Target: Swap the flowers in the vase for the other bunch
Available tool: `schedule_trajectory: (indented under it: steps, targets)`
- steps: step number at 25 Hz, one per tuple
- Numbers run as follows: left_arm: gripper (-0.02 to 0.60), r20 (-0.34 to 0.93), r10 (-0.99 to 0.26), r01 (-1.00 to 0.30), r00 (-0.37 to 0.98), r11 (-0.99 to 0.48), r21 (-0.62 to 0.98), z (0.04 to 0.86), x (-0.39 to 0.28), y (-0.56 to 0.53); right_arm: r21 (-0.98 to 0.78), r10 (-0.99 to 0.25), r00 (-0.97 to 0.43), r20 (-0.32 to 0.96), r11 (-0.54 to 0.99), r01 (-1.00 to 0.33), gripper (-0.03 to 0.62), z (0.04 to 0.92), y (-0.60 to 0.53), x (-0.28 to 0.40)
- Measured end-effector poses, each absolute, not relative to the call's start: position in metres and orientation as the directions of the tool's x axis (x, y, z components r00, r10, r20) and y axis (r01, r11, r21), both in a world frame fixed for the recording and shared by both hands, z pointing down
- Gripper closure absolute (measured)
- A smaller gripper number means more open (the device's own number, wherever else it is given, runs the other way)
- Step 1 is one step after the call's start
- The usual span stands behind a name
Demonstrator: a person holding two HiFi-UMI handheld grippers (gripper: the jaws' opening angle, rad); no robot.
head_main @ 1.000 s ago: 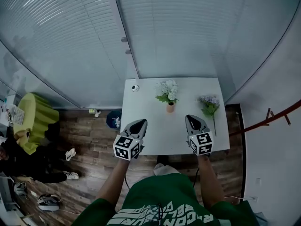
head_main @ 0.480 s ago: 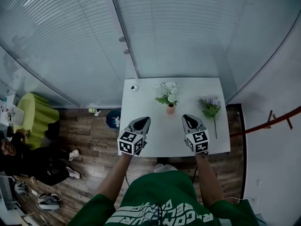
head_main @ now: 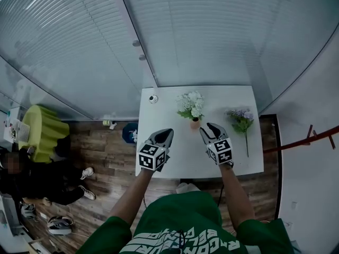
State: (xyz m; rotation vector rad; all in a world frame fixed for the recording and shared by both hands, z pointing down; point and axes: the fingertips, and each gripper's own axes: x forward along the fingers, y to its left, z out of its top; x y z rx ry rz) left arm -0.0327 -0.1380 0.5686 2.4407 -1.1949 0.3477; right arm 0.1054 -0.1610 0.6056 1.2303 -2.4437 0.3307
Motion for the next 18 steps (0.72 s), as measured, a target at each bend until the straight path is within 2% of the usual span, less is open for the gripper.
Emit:
schedule_trajectory:
  steps: [11, 18]
  targets:
    - [0.574, 0.403, -0.705, -0.811, 0.584, -0.513, 0.280, 0.584, -0.040, -0.157, -0.049, -0.637, -0.554, 0.537, 0.632, -0.774, 0.376, 0.676, -0.217, 0.080]
    - [0.574, 0.410, -0.709, -0.819, 0.574, -0.495, 0.290, 0.587, -0.047, -0.170, -0.055, -0.611, -0.565, 0.555, 0.651, -0.757, 0.373, 0.690, -0.244, 0.064]
